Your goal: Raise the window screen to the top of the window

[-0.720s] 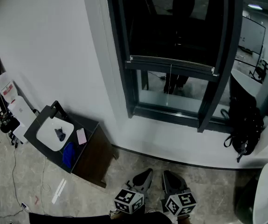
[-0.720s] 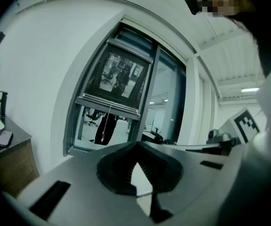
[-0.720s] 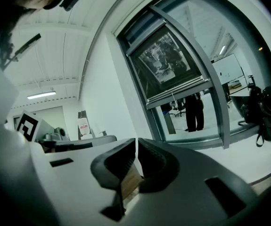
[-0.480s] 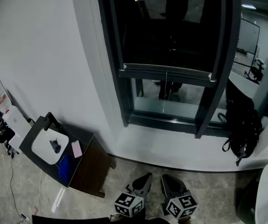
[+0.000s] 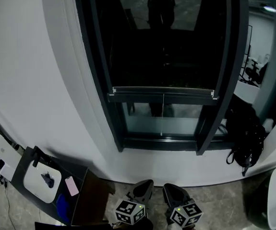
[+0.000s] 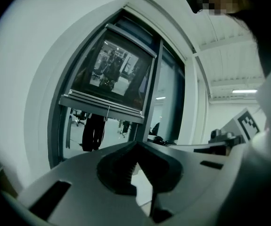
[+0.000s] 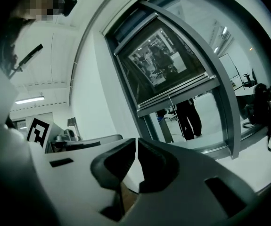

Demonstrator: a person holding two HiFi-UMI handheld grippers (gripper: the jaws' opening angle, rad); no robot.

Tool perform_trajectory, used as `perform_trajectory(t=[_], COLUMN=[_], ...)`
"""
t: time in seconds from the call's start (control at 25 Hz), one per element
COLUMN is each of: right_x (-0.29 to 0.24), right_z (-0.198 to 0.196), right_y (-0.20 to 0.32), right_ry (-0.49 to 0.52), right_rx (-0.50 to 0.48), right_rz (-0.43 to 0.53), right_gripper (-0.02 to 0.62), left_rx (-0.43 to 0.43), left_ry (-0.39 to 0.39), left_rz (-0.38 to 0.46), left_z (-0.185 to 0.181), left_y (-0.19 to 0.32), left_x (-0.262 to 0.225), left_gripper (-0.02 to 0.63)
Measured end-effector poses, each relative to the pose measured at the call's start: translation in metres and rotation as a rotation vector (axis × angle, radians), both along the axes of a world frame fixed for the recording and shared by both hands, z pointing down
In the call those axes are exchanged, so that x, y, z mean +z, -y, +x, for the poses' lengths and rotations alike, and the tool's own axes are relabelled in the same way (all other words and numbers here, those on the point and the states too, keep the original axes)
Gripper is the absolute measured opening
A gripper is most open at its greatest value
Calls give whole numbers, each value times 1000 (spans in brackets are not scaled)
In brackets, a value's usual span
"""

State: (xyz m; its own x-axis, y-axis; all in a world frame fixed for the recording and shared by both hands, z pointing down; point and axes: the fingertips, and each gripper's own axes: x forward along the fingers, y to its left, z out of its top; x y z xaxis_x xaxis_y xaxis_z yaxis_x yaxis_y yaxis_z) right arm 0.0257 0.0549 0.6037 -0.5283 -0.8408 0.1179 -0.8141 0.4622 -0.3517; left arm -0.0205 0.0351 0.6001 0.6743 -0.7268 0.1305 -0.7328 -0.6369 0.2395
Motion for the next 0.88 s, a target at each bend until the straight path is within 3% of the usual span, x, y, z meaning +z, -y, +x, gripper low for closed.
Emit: perform_trajectory(t=[0.4, 0.88], right_x=[-2, 6], right_z=[-25, -6], right_y=[87, 142], right_ry=[-18, -36], right_rx=[104, 152], right_rz=[2, -31], right_gripper=[23, 23], left_rx=[112, 102], left_ry=[-8, -29], left_rz=[20, -42], left_z=[-24, -33], left_y=[99, 159], left_x=[-2, 16], left_gripper=[0, 1])
